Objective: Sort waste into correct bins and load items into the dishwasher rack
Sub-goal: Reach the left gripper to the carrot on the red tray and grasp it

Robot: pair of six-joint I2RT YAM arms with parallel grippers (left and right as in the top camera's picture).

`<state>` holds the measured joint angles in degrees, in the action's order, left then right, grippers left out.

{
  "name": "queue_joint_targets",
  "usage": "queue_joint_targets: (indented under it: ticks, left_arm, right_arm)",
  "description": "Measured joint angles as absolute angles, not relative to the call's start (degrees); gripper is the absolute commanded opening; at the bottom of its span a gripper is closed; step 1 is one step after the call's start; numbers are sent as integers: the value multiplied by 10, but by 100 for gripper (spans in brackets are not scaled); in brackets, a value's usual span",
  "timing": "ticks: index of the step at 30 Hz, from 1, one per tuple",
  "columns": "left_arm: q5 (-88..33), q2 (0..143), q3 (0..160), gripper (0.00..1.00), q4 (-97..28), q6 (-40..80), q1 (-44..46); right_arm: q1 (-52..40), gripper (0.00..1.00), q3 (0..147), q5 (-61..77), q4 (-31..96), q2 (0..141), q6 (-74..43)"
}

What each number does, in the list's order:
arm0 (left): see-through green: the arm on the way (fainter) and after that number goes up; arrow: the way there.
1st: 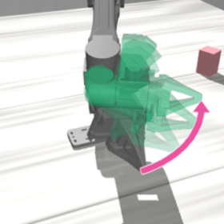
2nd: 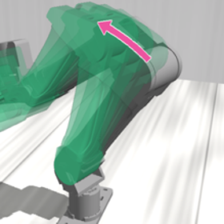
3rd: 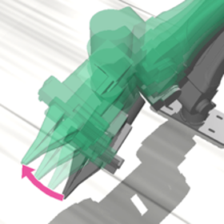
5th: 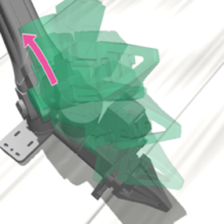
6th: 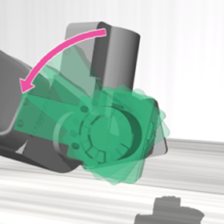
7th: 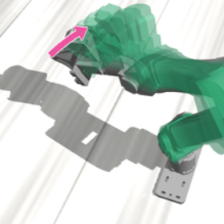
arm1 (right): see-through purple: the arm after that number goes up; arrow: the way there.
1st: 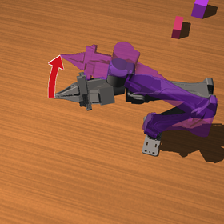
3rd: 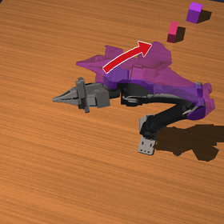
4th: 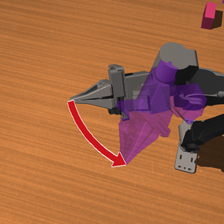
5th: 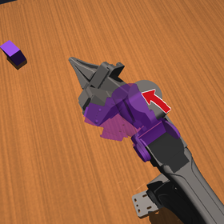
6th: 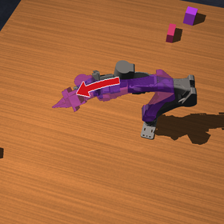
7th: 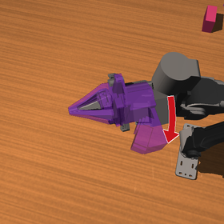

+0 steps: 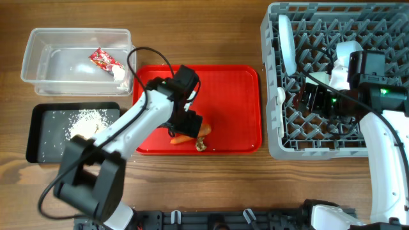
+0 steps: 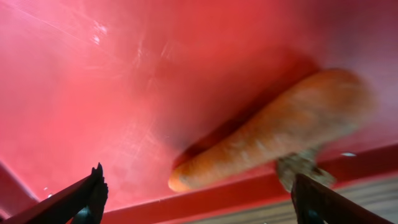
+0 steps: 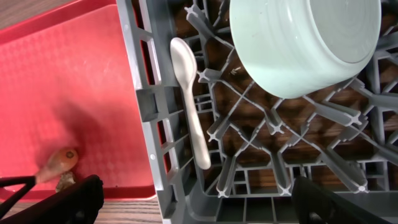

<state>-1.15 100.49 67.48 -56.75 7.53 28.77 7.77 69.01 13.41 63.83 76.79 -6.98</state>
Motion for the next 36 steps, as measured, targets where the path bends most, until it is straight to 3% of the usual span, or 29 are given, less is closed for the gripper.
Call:
queue_joint_targets:
  ticks: [14,21,24,31,36]
  left_arm:
    - [-4,1072,675,94,-564,65,300]
    - [1,1073,675,93,-495,65,355]
    - [1,1073,675,86,-488,64,360]
    - [2,1080,675,45,-488,64,360]
    - [2,1080,675,39,-488,65,360]
  right_arm:
    - [78,99,690,128,638,768,-68]
    - [78,99,690,127,638,768,-68]
    - [78,99,690,126,638,768,-68]
    - [78,99,690,126,638,768,-68]
    - [78,99,690,126,638,768,-68]
